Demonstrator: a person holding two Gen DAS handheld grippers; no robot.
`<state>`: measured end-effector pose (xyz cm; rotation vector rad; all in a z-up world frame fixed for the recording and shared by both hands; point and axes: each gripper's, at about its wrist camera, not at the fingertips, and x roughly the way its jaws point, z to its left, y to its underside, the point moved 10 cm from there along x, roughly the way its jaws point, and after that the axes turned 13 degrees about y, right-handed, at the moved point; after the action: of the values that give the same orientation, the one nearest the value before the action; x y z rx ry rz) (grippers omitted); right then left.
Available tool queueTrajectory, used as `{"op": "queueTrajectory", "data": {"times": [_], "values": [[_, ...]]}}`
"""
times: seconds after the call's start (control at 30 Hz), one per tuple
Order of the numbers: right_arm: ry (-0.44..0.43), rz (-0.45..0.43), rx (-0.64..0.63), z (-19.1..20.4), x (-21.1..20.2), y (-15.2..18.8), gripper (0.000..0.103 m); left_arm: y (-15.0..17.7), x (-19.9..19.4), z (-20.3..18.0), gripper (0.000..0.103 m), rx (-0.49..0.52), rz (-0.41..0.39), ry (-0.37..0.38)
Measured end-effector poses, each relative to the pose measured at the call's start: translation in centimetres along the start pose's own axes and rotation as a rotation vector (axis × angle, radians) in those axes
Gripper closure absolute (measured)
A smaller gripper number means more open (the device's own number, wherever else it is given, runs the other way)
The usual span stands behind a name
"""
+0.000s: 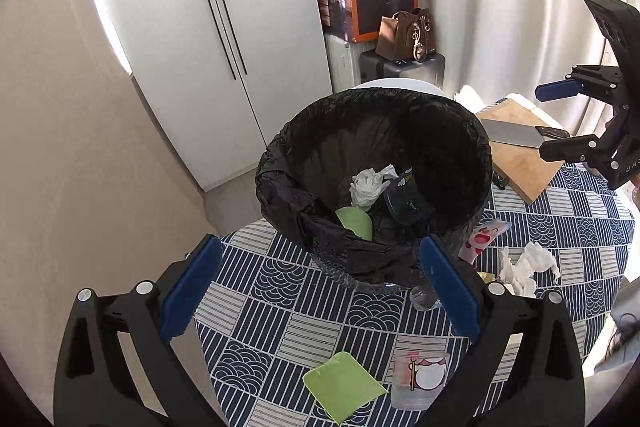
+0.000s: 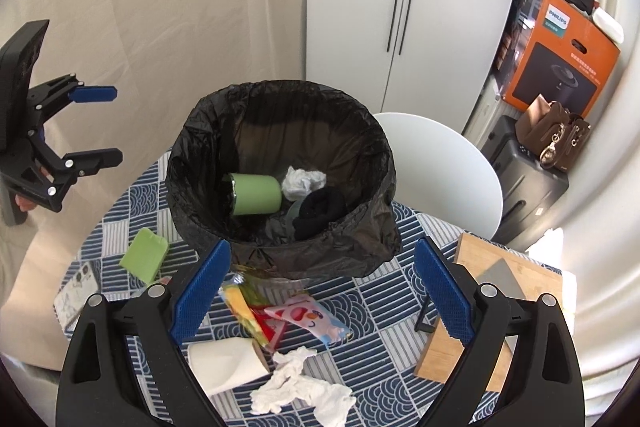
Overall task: Collect trash
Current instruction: 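Move both tools back over the table toward the remaining trash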
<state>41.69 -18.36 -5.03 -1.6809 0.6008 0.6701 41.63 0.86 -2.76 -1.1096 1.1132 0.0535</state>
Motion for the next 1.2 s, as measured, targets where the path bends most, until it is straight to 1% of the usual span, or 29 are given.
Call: {"op": "queueTrajectory", "data": {"times": [0.3, 0.5, 0.6, 0.93, 1.1, 1.2], "values": [[-0.017, 0.023, 0.002, -1.1, -0.9, 3.4, 0.015, 2.7, -1.1, -0.8, 0.006, -0.067, 0.027, -0.039], [-0.025, 0.05, -0.002, -2.0, -1.2, 5.9, 0.015, 4.9, -1.5, -1.6, 0.006, -0.114, 0.051, -0.044], [-0.027, 0.068, -0.001, -2.6, -1.2, 7.4, 0.015, 6.1, -1.5, -1.7, 0.006, -0.134, 0.07, -0.059], [-0.018, 0.149, 0.041, -3.6, 0.3, 12.2, 0.015, 10.5, -0.3, -1.5, 0.006, -0.193, 0.159, -0.086], [-0.024, 0.188, 0.058, -3.5, 1.1, 13.9, 0.015, 12.0, 0.6, -1.7, 0.006, -0.217, 0.197, -0.063], [-0.025, 0.208, 0.066, -3.4, 1.7, 14.7, 0.015, 12.8, 1.5, -1.9, 0.006, -0.21, 0.226, -0.063]]}}
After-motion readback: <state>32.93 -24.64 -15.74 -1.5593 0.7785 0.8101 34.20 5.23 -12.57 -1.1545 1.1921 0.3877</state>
